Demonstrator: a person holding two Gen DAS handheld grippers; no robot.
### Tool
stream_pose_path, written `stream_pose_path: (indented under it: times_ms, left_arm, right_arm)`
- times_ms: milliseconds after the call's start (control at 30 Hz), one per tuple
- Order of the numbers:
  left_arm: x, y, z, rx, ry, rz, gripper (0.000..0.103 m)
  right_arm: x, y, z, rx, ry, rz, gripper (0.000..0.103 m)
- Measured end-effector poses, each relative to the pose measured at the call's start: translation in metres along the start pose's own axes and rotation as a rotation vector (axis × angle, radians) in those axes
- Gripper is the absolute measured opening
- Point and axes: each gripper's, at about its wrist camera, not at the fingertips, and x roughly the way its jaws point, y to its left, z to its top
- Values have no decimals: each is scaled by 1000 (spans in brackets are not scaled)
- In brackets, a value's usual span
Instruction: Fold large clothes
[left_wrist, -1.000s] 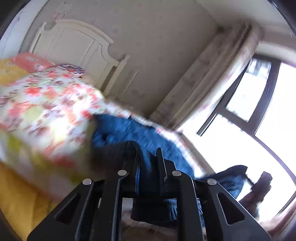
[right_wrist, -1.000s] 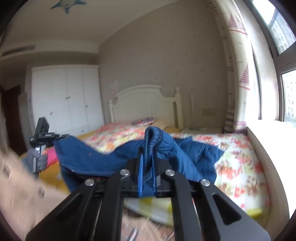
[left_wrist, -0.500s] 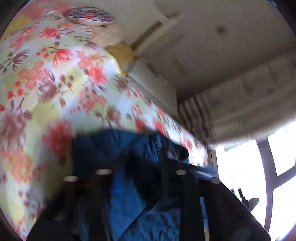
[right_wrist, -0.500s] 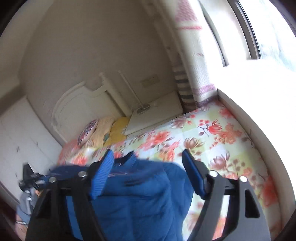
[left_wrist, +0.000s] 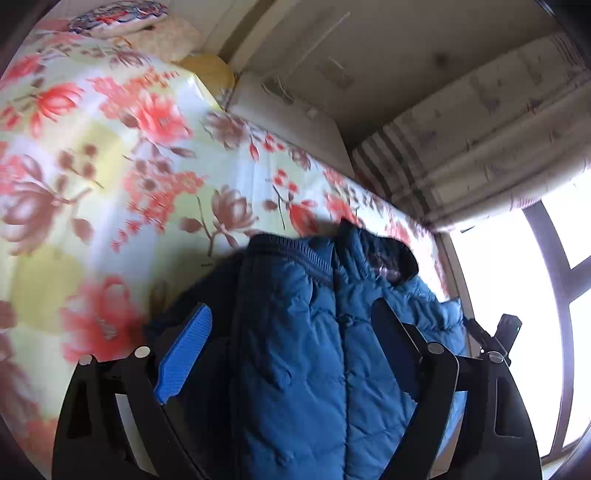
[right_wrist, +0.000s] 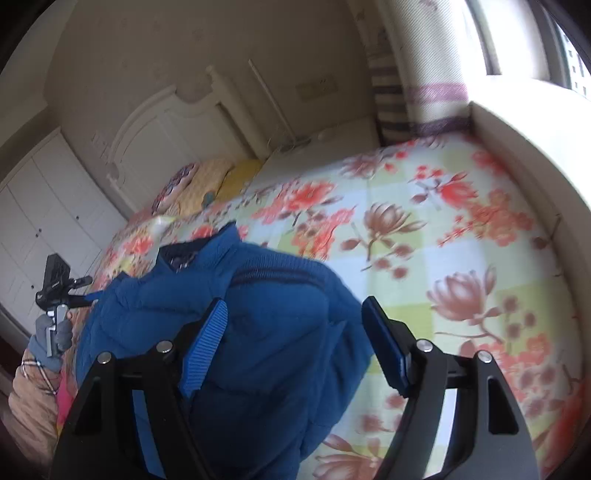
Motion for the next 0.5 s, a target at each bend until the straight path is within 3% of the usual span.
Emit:
stream_pose_path:
  times_ms: [100,200,367,433,467,500]
  left_arm:
    - [19,4,-1,-1,39,-33,79]
    - [37,8,-1,11,66,13,80]
    - [49,0,-2,62,85,40,79]
    - [47,-9,-4,120,58,58,72]
    - [45,-15,-5,144,40,70,60]
    - [41,-21,-7,172,14,91,35]
  right_arm:
    - [8,10,-5,-34,45,11,74]
    - [18,15,-9,-52,88,15,74]
    - [21,11,-11,-28,77,40,73]
    - [19,15,-13,-51,61,42,54]
    - [17,19,-13,-74,46,22,48]
    - [15,25,-13,-105,34,6,30]
